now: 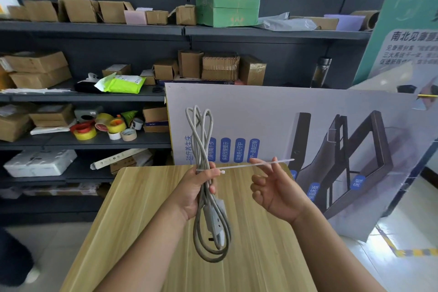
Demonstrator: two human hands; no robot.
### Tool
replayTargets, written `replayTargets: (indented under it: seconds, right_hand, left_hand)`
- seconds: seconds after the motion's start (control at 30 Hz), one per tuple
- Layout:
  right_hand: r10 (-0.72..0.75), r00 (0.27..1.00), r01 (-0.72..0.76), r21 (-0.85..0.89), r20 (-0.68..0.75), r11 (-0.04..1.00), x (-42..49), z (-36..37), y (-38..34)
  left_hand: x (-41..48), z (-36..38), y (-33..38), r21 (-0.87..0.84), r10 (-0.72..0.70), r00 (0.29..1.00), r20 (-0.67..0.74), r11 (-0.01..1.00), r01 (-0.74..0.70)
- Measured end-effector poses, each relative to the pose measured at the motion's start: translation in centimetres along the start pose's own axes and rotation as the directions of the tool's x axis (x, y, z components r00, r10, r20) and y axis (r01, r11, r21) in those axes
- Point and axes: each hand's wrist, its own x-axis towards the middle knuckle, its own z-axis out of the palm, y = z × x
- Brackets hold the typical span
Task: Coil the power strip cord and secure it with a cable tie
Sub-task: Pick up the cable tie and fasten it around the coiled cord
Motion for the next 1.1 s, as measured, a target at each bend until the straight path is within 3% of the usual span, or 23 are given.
replayTargets:
  seconds: [0.17,0.33,0.4,0.53,0.77,1.1]
  right_hand:
    - [-0.051,0.966,-0.015,0.251,0.255,0.968,-0.4,0.4,-0.4]
    - [-0.126,0.979,0.094,0.193,0.160,0.977,-1.1,0.9,-0.2]
    - [-0.099,0.979,0.065,0.192,0.178,0.979,-0.8,1.8,0.0]
    - [-0.199,0.979,0.201,0.038,-0.044,0.979,-1.0,4.4,1.3]
    - [-0.258,0.965,0.244,-0.193,-0.050,0.950,-2.1,7.5,3.2]
    - [-0.280,0.958,0.252,-0.289,-0.060,0.924,-3.3,9.7,2.5]
  left_hand:
    - [-0.1,-0.2,0.4,-0.010,0.014,1.000,0.007,1.000,-0.014]
    - [-0.4,-0.2,0.4,-0.040,0.006,1.000,0.014,0.999,-0.005]
    - [-0.7,0.1,0.3,-0.040,-0.004,0.999,0.034,0.999,0.005]
    - [-1.3,1.2,0.0,-0.081,-0.017,0.996,0.087,0.996,0.024]
    - [-2.2,2.7,0.3,-0.189,0.003,0.974,0.228,0.981,0.041]
    - [-2.4,3.0,1.4,-0.158,0.019,0.979,0.203,0.987,0.013]
